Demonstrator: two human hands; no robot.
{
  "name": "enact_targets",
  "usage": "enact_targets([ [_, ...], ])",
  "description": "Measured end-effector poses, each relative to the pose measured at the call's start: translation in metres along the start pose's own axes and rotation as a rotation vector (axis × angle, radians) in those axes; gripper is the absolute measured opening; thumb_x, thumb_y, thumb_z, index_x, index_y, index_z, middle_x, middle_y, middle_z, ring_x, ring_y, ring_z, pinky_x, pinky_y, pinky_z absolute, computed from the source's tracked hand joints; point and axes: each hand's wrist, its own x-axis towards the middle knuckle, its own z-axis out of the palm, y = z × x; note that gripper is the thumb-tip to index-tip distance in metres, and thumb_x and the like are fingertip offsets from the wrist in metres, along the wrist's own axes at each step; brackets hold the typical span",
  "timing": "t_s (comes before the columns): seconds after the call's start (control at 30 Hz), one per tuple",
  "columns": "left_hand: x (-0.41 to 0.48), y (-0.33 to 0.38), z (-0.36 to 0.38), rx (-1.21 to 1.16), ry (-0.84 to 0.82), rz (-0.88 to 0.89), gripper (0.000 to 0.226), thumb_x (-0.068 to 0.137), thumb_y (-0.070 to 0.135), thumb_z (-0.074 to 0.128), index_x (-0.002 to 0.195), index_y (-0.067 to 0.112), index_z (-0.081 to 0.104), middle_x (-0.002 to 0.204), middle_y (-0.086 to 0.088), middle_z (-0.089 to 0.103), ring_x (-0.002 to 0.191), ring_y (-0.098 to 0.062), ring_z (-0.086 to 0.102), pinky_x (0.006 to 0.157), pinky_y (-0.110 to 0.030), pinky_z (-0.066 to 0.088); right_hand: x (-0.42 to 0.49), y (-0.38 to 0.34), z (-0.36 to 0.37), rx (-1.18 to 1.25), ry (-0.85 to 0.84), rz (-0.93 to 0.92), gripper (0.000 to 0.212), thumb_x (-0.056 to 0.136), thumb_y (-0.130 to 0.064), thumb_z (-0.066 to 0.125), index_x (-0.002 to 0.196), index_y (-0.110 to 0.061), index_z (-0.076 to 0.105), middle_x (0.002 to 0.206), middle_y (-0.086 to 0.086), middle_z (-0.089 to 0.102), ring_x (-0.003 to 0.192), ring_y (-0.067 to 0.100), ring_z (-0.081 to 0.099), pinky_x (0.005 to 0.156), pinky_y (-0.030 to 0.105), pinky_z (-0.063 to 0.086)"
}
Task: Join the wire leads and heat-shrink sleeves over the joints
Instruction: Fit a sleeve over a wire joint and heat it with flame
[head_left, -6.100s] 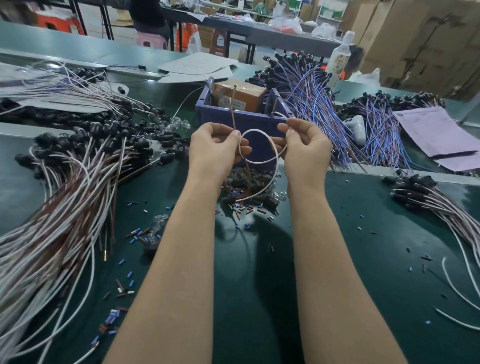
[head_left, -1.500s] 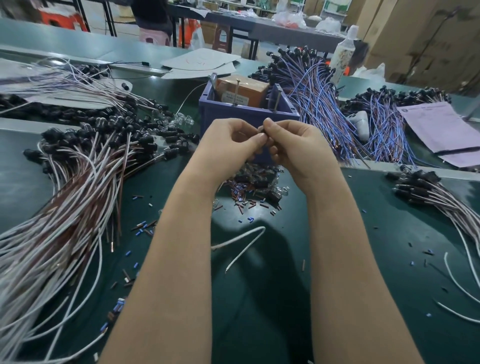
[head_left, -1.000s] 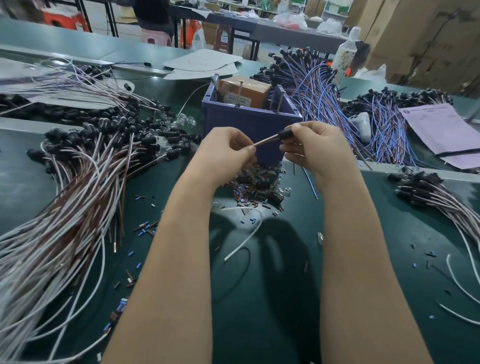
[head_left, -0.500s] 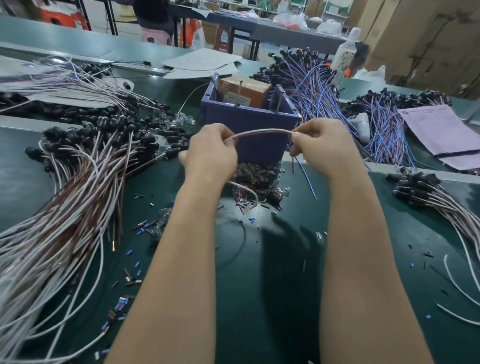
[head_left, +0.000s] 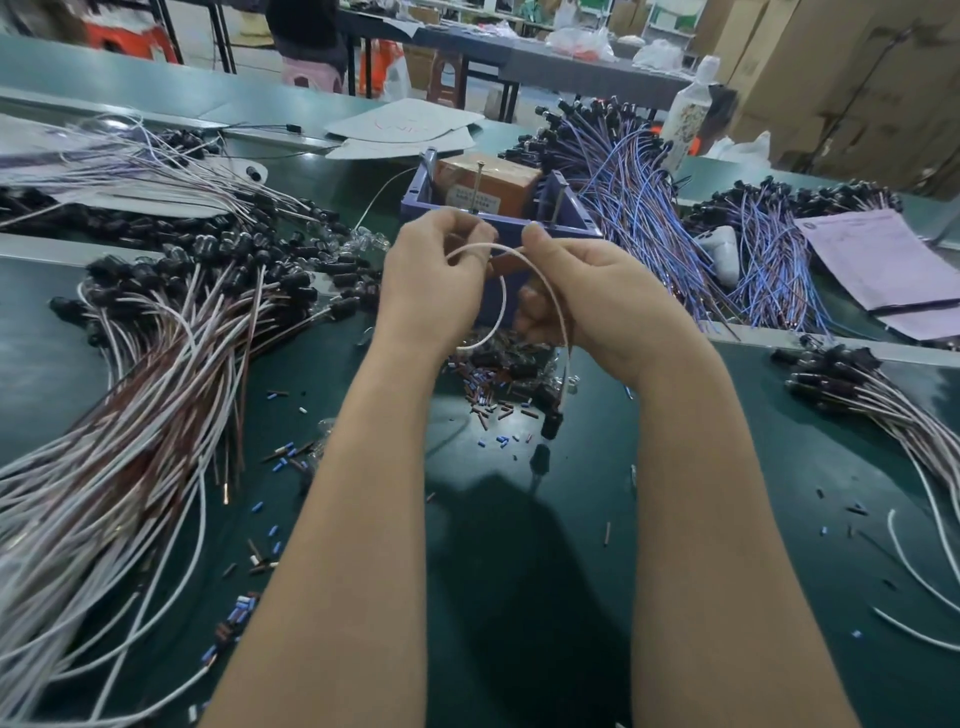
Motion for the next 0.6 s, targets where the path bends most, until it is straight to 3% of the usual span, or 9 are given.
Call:
enact_targets([
  [0.07, 0.001, -0.001, 0.0, 0.118, 0.092, 0.017, 0.02, 0.092, 0.03, 0.059, 0.1, 0.013, 0.063, 0.096, -0.001, 0.064, 0.09, -0.017, 0.06, 0.088, -0.037, 0.049, 0.001, 0.002, -0.003, 0.022, 0.009, 0.003, 0.036, 0.101, -0.029, 0.044, 0.081, -0.01, 0.066, 0.04, -0.012, 0.036, 0.037, 0.005, 0.039, 0.043, 0.018, 0.036],
  [0.17, 0.001, -0.004, -0.005, 0.428, 0.174, -0.092, 0.047, 0.083, 0.049, 0.065, 0.115, 0.015, 0.056, 0.12, -0.009, 0.053, 0.111, -0.027, 0.052, 0.095, -0.036, 0.042, 0.003, 0.003, -0.007, 0.045, 0.139, 0.049, 0.037, 0.101, -0.025, 0.044, 0.074, -0.008, 0.062, 0.038, -0.012, 0.031, 0.033, 0.005, 0.032, 0.037, 0.014, 0.025],
  [0.27, 0.001, -0.003, -0.012, 0.473, 0.051, -0.231, 0.056, 0.077, 0.055, 0.069, 0.114, 0.016, 0.054, 0.122, -0.007, 0.054, 0.111, -0.027, 0.053, 0.086, -0.032, 0.039, 0.006, 0.005, -0.008, 0.08, 0.281, 0.057, 0.036, 0.102, -0.022, 0.042, 0.072, -0.009, 0.056, 0.035, -0.012, 0.033, 0.033, 0.005, 0.033, 0.037, 0.014, 0.025],
  [0.37, 0.002, -0.002, -0.018, 0.494, -0.113, -0.282, 0.049, 0.075, 0.055, 0.071, 0.102, 0.017, 0.056, 0.102, -0.002, 0.058, 0.1, -0.025, 0.056, 0.084, -0.034, 0.045, 0.007, 0.006, -0.011, 0.127, 0.38, 0.041, 0.034, 0.103, -0.02, 0.041, 0.072, -0.01, 0.052, 0.035, -0.013, 0.034, 0.036, 0.006, 0.032, 0.037, 0.015, 0.027],
  [0.47, 0.002, 0.0, -0.018, 0.368, -0.215, -0.247, 0.047, 0.084, 0.057, 0.059, 0.094, 0.011, 0.061, 0.077, 0.001, 0.061, 0.072, -0.015, 0.058, 0.066, -0.027, 0.046, 0.007, 0.004, -0.013, 0.175, 0.431, 0.015, 0.033, 0.103, -0.02, 0.04, 0.073, -0.01, 0.051, 0.036, -0.013, 0.034, 0.04, 0.007, 0.032, 0.038, 0.015, 0.027],
  [0.53, 0.002, 0.004, -0.013, 0.106, -0.257, -0.356, 0.054, 0.094, 0.055, 0.043, 0.092, 0.004, 0.06, 0.062, -0.003, 0.068, 0.052, -0.011, 0.063, 0.048, -0.019, 0.048, 0.006, 0.002, -0.013, 0.209, 0.392, -0.003, 0.032, 0.103, -0.019, 0.04, 0.074, -0.009, 0.052, 0.038, -0.012, 0.034, 0.04, 0.007, 0.031, 0.039, 0.016, 0.026],
  [0.6, 0.001, 0.007, -0.008, -0.172, -0.294, -0.507, 0.059, 0.098, 0.054, 0.028, 0.096, 0.002, 0.056, 0.065, -0.01, 0.072, 0.055, -0.015, 0.07, 0.044, -0.018, 0.051, 0.003, 0.0, -0.012, 0.186, 0.297, -0.018, 0.031, 0.102, -0.019, 0.042, 0.075, -0.009, 0.053, 0.039, -0.011, 0.034, 0.039, 0.007, 0.034, 0.041, 0.017, 0.028],
])
